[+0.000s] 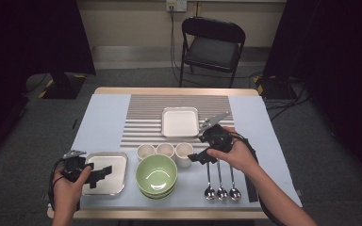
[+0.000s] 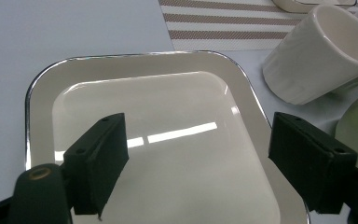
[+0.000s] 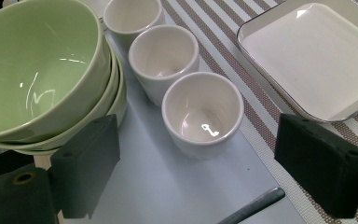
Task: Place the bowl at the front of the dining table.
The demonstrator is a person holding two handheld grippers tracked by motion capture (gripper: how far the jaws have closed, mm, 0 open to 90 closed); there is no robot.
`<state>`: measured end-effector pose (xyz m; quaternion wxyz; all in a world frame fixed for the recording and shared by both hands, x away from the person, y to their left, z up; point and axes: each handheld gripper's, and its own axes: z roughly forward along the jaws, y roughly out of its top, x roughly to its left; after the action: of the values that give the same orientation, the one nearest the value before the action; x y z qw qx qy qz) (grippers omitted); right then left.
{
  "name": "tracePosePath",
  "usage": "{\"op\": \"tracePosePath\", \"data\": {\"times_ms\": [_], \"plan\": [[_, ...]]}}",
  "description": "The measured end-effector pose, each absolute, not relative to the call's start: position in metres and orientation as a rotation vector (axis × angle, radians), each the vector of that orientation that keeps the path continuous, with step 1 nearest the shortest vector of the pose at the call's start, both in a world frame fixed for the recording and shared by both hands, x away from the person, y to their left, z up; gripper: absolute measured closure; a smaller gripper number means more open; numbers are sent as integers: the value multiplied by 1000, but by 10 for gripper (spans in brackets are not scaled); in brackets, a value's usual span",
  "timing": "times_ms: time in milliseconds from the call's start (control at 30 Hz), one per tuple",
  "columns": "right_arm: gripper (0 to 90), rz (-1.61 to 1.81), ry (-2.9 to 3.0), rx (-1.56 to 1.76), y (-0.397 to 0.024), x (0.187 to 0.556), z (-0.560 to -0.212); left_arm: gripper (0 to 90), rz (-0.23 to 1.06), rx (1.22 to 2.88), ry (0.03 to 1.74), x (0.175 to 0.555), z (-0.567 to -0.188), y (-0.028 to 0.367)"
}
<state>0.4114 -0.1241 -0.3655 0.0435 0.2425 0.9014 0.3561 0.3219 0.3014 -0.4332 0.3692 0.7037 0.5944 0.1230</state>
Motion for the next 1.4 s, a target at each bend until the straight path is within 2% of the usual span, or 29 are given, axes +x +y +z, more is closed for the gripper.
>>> {"op": "tracePosePath", "data": {"times_ms": [1400], "plan": [[132,1078,2811,654,-87,409,-355,194,298,1827,1533,323,-437,300]]}}
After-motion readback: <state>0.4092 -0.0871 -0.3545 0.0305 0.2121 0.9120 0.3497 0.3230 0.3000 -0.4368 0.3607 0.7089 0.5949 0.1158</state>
